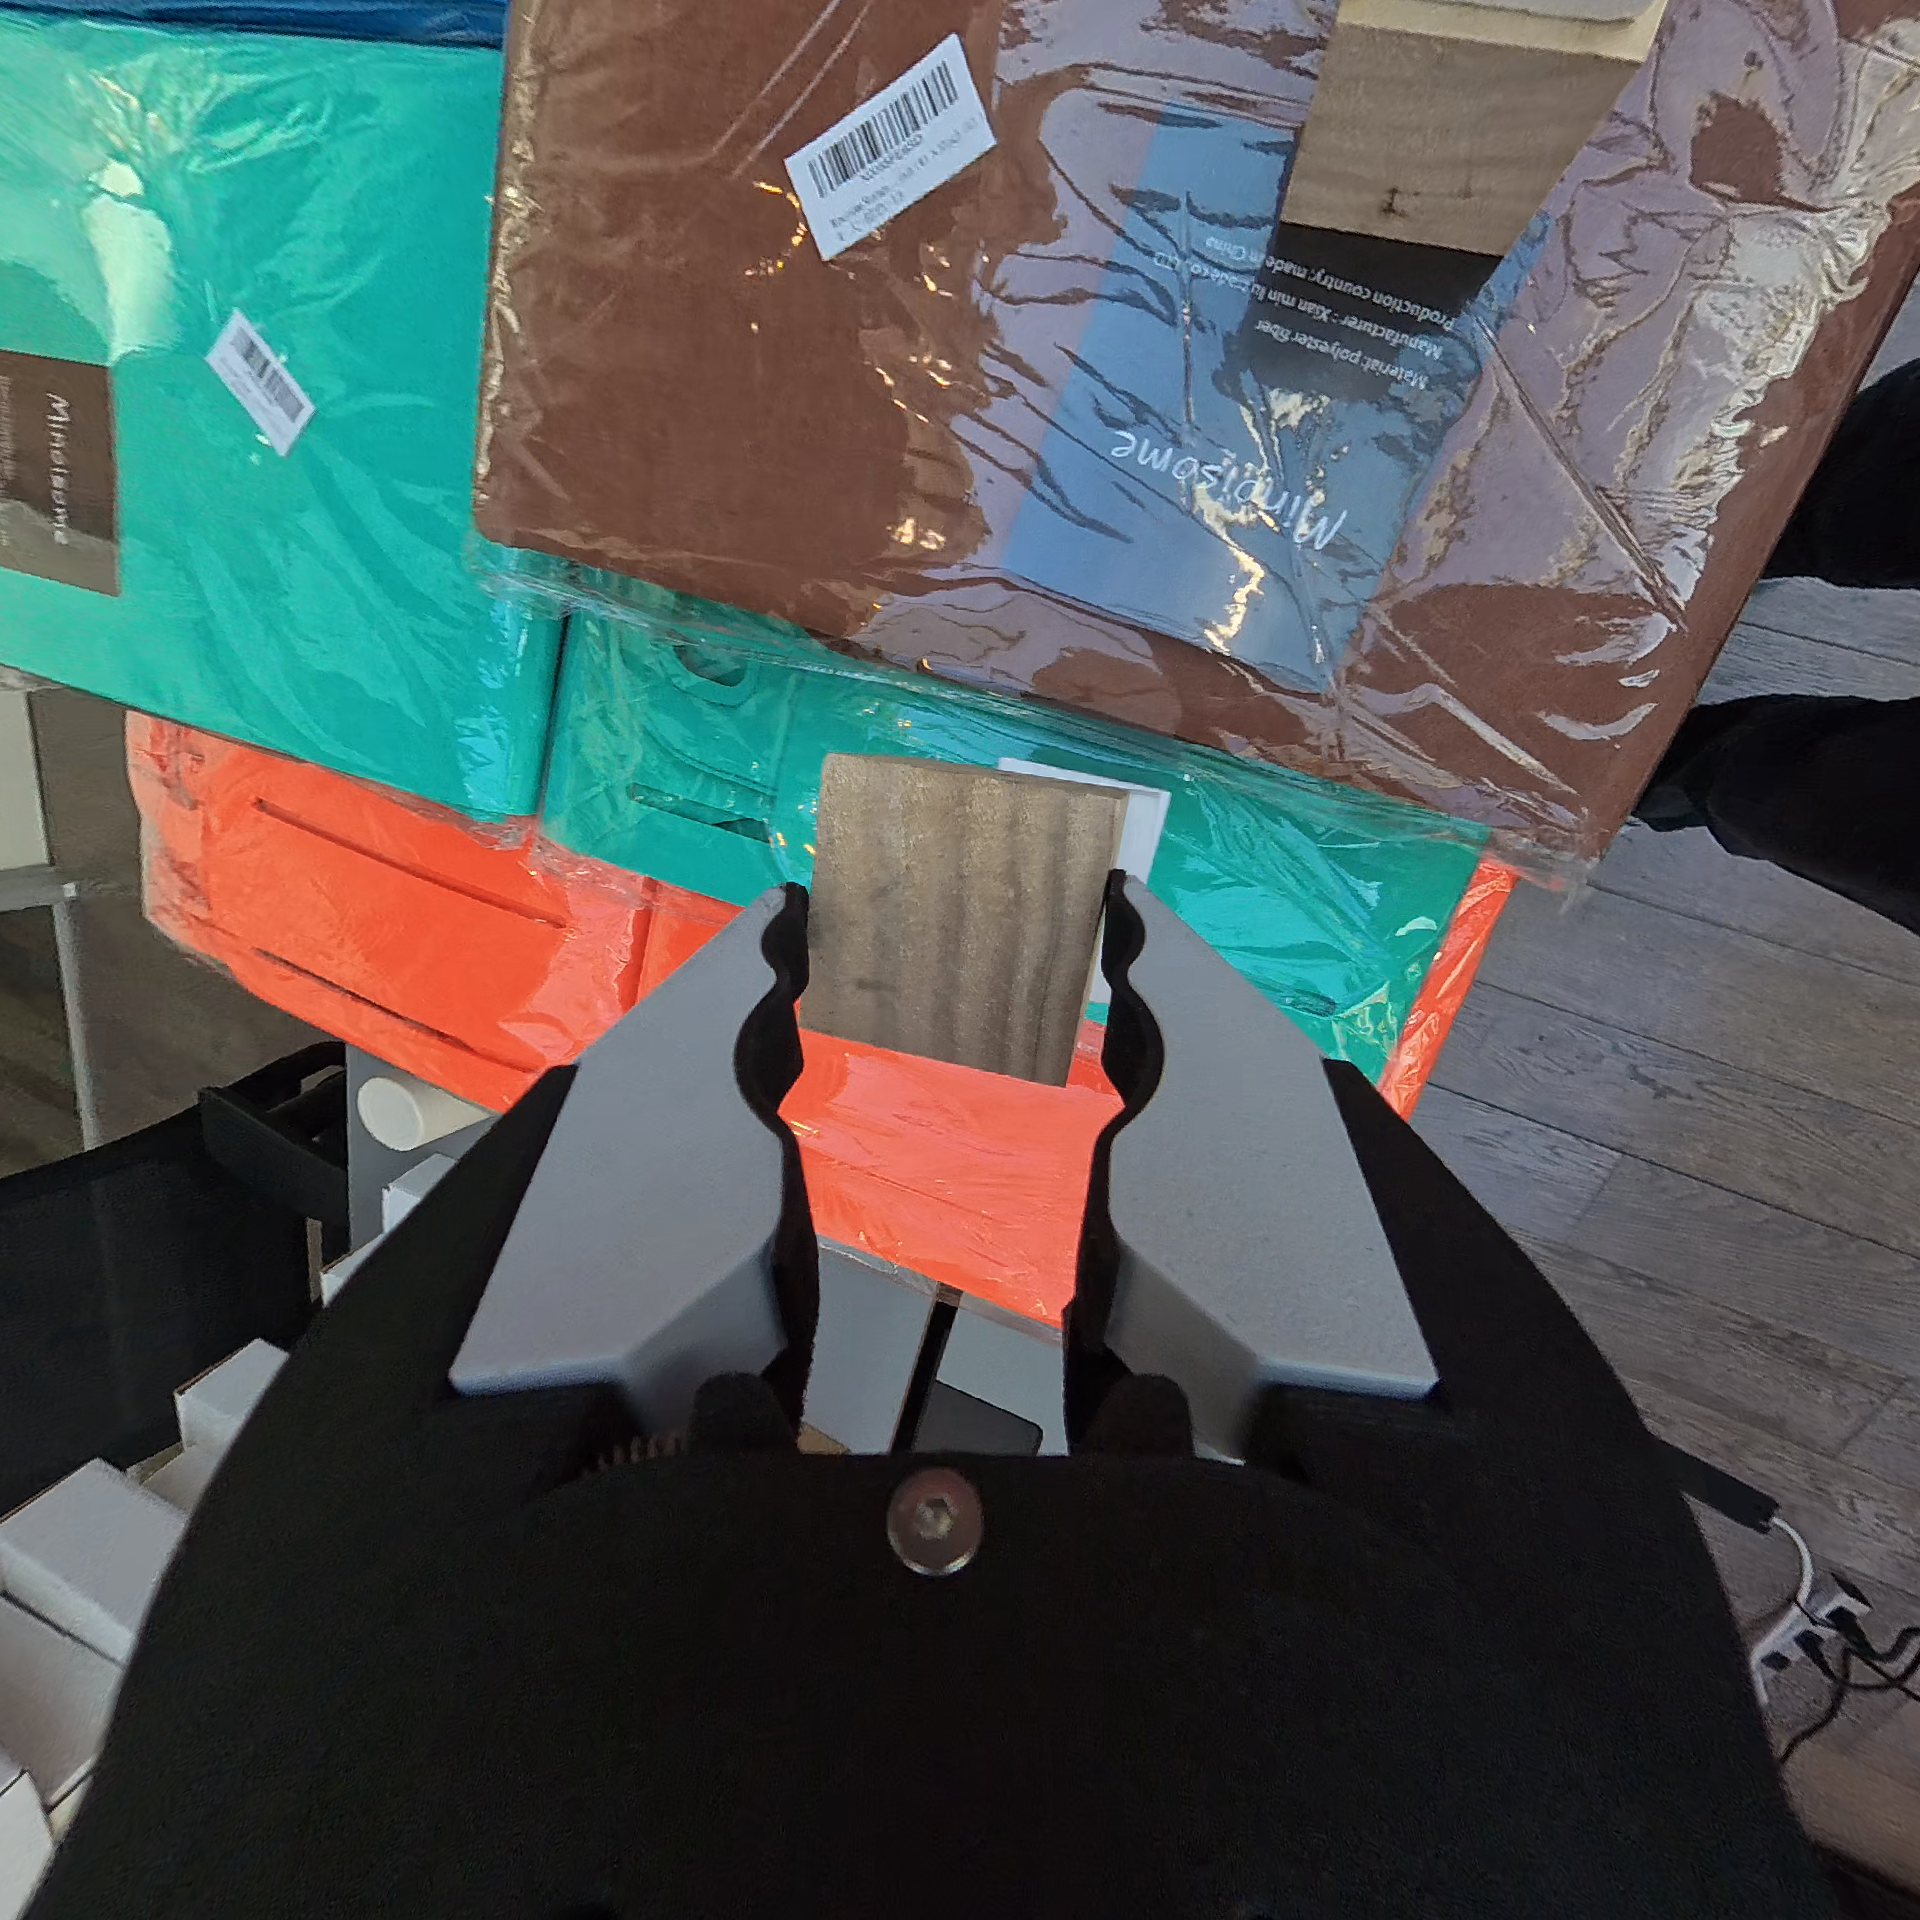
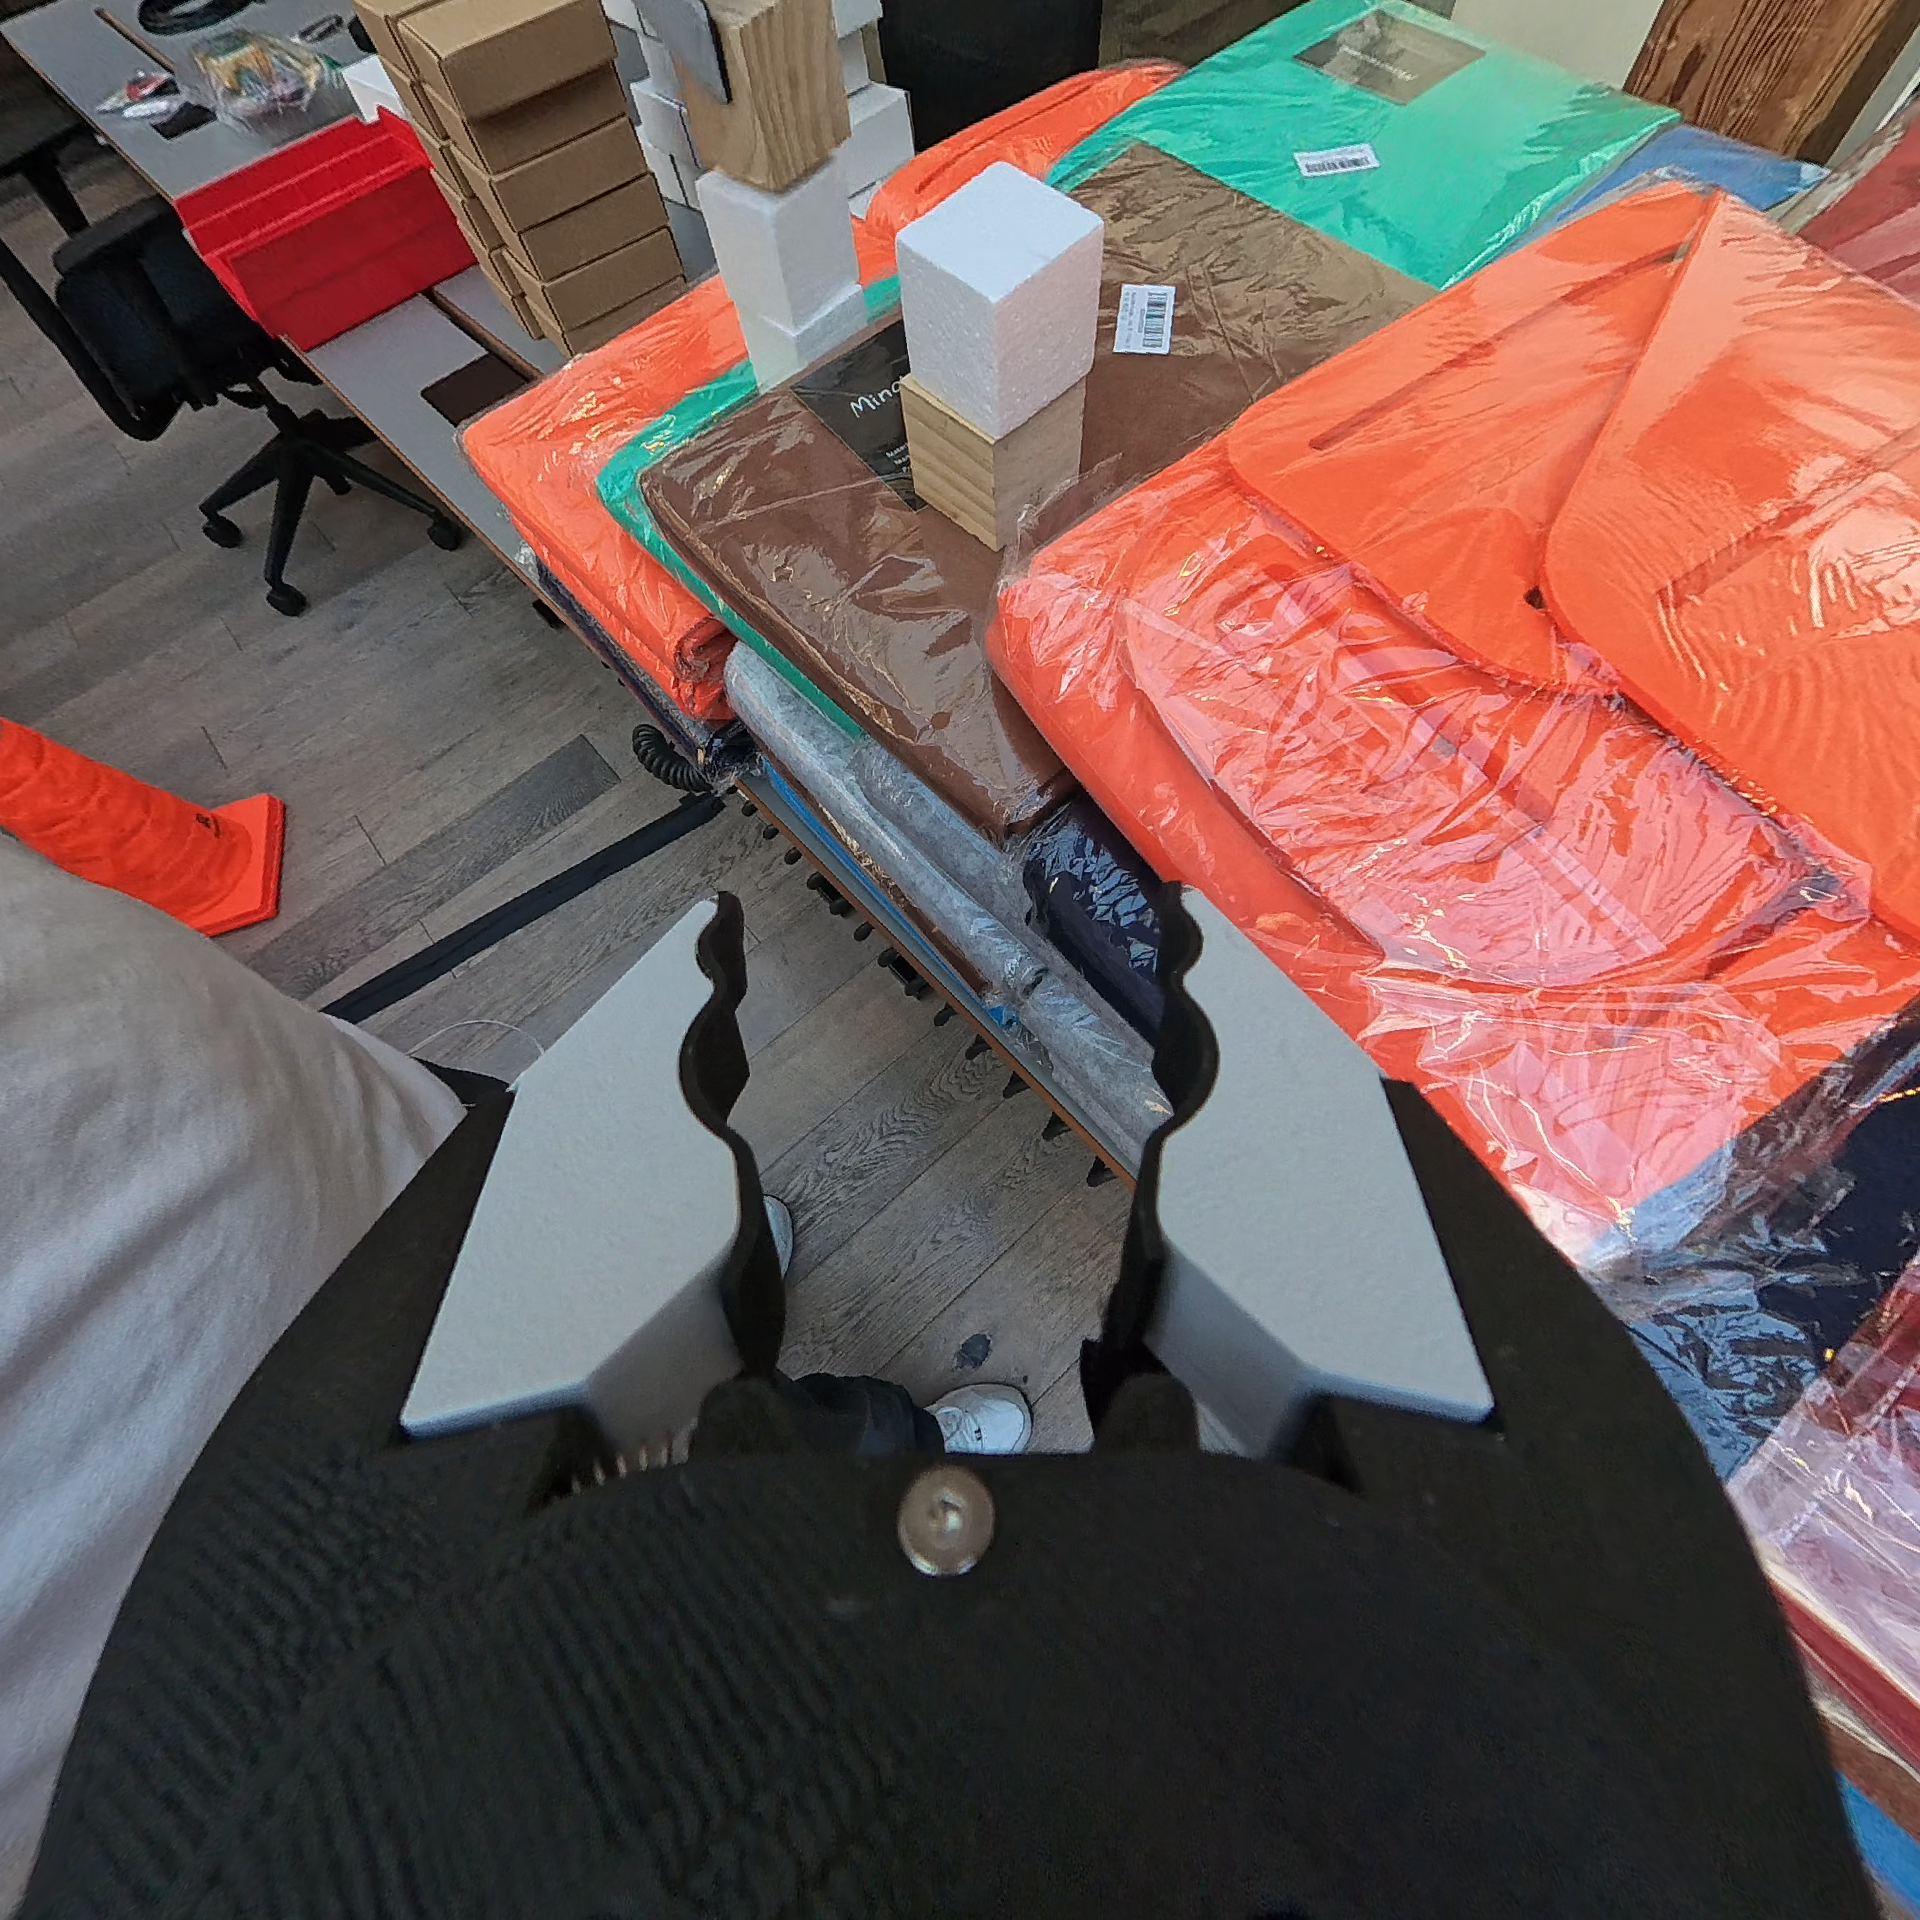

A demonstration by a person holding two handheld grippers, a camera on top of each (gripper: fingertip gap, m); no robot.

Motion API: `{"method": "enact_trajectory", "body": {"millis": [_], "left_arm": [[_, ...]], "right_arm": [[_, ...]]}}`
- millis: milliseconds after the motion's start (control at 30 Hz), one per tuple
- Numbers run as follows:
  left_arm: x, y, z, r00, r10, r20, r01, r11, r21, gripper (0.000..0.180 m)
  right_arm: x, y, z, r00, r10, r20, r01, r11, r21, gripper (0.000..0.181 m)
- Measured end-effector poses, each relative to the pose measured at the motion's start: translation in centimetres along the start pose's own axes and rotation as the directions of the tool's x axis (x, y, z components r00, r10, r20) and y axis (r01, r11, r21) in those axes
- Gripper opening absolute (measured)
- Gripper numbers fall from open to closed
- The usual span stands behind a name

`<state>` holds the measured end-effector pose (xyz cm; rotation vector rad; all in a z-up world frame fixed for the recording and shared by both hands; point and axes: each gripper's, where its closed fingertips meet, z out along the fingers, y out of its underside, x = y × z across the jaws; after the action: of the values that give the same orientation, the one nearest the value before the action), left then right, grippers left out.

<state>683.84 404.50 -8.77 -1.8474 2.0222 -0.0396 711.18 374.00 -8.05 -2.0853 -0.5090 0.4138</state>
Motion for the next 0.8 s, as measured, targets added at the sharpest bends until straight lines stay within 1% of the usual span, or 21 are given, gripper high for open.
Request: {"method": "enact_trajectory", "body": {"millis": [67, 167, 233, 333, 400, 533, 667, 800], "left_arm": [[-0.9, -0.6, -1.1, 1.0, -0.012, 0.026, 0.011, 1.0, 0.022, 0.056], [-1.5, -3.9, -4.0, 0.998, -0.055, 0.033, 0.051, 0.992, 0.117, 0.055], [-0.2, -8.1, -6.0, 0.997, -0.083, 0.002, 0.081, 0.978, 0.195, 0.055], [3.4, -14.3, -6.7, 0.997, -0.047, -0.066, 0.062, 0.967, 0.246, 0.056], [5.2, -16.9, -5.5, 0.997, -0.006, -0.081, 0.024, 0.975, 0.22, 0.056], [6.3, -18.7, -2.8, 0.994, 0.095, -0.057, -0.086, 0.986, 0.141, 0.056], [6.8, -18.8, -1.3, 0.988, 0.141, -0.061, -0.137, 0.989, 0.06, 0.056], [6.8, -18.8, -0.6, 0.985, 0.155, -0.077, -0.153, 0.988, 0.031, 0.056]], "right_arm": [[0.2, 0.5, -0.2, 1.0, 0.013, -0.005, -0.013, 1.0, -0.003, 0.079], [0.7, 1.3, -0.7, 0.999, 0.04, -0.016, -0.04, 0.999, -0.001, 0.078], [1.2, 1.8, -0.8, 0.998, 0.06, -0.018, -0.06, 0.998, 0.006, 0.078], [1.6, 1.9, -0.6, 0.997, 0.08, -0.007, -0.08, 0.997, 0.015, 0.078], [1.7, 1.7, -0.4, 0.997, 0.073, -0.001, -0.073, 0.997, 0.017, 0.078], [1.8, 1.7, -0.5, 0.999, 0.052, -0.002, -0.052, 0.998, 0.021, 0.079], [1.9, 2.7, -1.1, 0.997, 0.083, 0.006, -0.083, 0.996, 0.039, 0.079], [2.6, 4.1, -1.9, 0.993, 0.118, -0.007, -0.118, 0.992, 0.04, 0.079]]}}
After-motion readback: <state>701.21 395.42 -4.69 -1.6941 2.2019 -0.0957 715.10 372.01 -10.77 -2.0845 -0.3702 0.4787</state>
